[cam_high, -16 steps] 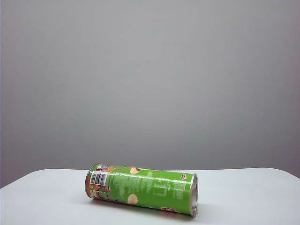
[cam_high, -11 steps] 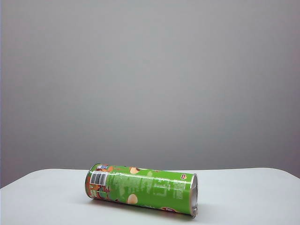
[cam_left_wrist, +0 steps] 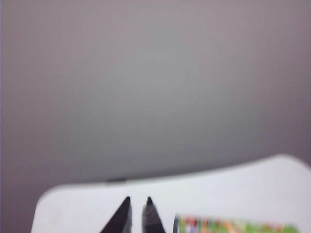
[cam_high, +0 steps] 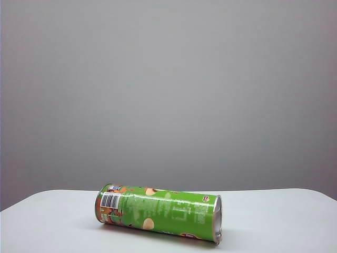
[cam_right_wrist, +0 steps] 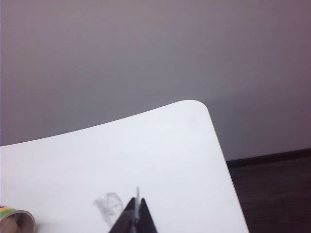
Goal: Pick up the green tub of chips from the desk, pull out the transparent container with the chips inside partially, and then place the chips back on the desk.
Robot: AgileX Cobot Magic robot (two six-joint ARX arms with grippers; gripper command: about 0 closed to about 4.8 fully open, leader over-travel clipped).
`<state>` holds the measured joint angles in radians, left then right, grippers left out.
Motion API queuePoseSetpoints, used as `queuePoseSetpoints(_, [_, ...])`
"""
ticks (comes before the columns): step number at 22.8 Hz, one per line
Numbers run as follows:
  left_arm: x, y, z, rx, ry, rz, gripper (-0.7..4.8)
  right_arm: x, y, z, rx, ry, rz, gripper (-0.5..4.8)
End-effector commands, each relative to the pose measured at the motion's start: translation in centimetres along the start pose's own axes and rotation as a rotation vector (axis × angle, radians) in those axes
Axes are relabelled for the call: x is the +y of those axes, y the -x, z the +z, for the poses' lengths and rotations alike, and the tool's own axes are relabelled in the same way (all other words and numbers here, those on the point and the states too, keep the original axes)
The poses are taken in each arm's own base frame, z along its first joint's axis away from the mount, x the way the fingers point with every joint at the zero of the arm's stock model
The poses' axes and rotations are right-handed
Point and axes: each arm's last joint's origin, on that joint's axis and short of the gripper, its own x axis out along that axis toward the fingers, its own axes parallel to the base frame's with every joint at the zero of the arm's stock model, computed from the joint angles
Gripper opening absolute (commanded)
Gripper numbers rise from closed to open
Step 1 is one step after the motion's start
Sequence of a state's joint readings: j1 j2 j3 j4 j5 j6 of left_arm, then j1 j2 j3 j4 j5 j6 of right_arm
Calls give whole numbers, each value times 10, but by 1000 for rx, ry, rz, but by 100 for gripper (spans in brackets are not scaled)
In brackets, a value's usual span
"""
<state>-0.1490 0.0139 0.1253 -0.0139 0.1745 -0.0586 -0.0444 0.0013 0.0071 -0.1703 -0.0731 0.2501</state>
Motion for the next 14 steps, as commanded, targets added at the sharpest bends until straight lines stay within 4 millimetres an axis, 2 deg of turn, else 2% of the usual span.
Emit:
queuePoseSetpoints(1, [-3, 7, 45, -124, -28, 34, 35, 0, -1, 0, -12, -4, 4, -1])
queuePoseSetpoints(4, [-4, 1, 78, -92, -179, 31, 35, 3, 0, 3, -35, -2, 76, -1])
queuePoseSetpoints(6, [-5, -16, 96, -2, -296, -59, 35, 6, 0, 10, -99, 4, 137, -1])
queuePoseSetpoints(9, [-3, -59, 120, 79, -419, -240, 35, 6, 1, 15, -152, -22, 97, -1])
queuePoseSetpoints(11, [0, -87, 131, 119, -413, -291, 35, 5, 1, 13, -124, -56, 101, -1])
queuePoseSetpoints(14, [8, -145, 143, 219, -404, -400, 35, 5, 1, 9, -41, -112, 109, -1])
